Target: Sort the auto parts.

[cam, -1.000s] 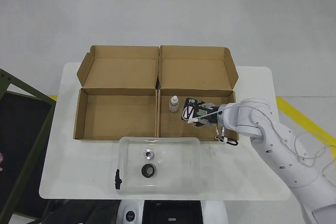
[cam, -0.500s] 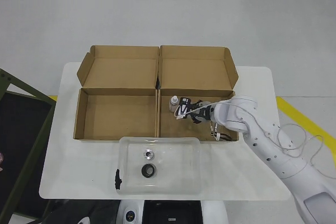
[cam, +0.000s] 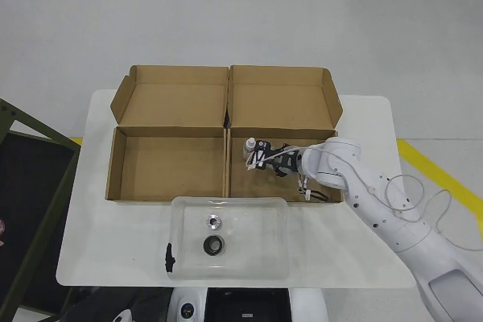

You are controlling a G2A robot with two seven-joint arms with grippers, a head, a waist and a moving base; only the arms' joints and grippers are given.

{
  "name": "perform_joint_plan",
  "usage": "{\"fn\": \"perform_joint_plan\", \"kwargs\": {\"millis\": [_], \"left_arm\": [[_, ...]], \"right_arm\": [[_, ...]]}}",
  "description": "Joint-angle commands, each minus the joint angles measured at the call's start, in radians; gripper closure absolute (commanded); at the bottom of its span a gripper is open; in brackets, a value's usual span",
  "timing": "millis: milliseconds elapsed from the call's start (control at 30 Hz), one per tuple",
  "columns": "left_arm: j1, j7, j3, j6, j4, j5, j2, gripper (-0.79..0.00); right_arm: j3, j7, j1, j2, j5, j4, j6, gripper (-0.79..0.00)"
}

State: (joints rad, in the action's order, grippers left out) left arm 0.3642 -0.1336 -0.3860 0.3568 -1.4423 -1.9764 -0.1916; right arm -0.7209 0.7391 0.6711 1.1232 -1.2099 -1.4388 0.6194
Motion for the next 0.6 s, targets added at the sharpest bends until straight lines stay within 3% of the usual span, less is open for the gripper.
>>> {"fn": "perform_joint_plan", "kwargs": {"millis": [0,300,567], "left_arm": [[0.0,0.0,0.0,0.0,0.0,0.0,0.0,-0.785],[0.0,0.0,0.0,0.0,0.0,0.0,0.0,-0.785],[0.0,0.0,0.0,0.0,0.0,0.0,0.0,-0.785]], "right_arm": [[0.002,0.001,-0.001,0.003,-0.002,0.004,-0.001,-0.24],[-0.018,0.002,0.009,0.006,0.004,-0.012,0.003,-0.317],[-0.128,0.007,0.076,-0.027,0.021,-0.13,0.012,-0.339]]}}
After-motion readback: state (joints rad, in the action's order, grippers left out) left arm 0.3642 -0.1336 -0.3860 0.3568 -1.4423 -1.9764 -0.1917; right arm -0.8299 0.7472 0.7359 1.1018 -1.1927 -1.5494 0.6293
